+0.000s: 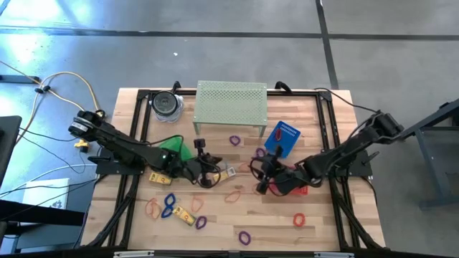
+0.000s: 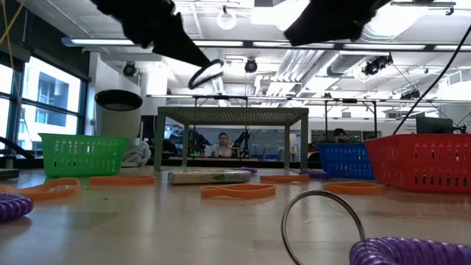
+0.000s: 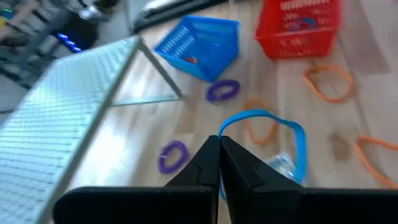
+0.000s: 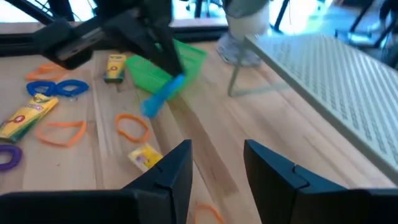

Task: Pick & Place Office Desk Supplies
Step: Put the blue rubberband into the red basket

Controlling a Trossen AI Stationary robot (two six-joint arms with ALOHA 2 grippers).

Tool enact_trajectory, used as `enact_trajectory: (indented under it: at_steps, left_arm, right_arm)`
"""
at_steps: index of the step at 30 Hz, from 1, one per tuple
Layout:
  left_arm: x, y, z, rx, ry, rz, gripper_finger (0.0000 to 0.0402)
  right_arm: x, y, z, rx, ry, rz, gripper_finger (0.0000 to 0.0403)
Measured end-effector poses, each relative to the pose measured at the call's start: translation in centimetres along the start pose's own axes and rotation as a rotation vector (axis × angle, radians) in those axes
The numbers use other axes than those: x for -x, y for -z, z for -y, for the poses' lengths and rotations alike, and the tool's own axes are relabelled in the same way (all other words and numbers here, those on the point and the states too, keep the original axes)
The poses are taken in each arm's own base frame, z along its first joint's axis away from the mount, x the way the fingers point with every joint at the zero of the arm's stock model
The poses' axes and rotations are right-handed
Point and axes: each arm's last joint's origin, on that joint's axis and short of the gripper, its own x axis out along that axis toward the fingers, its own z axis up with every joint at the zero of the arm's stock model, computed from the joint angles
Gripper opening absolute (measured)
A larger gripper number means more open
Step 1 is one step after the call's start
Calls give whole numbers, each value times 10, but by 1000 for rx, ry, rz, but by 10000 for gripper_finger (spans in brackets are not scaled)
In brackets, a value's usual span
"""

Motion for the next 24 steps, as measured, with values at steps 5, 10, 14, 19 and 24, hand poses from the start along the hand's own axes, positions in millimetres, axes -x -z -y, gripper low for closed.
enact_trajectory:
  at_steps: [5, 10, 14, 19, 24]
  left_arm:
    - [1, -1, 1, 19, -6, 9, 1]
    - [1, -5, 0, 57, -7, 47, 1]
    - [1, -8, 0, 76, -7, 67, 1]
    - [0, -8, -1, 77, -12, 69, 1]
    - [0, -8, -1, 77, -14, 68, 1]
  right_arm:
    - [-13, 4, -12, 76, -12, 46, 133]
    - [-29, 0, -13, 68, -78, 79, 133]
    - [-42, -3, -9, 28, -136, 93, 133]
    - [-51, -7, 0, -32, -176, 83, 155]
    - [-53, -7, 2, -54, -188, 77, 220]
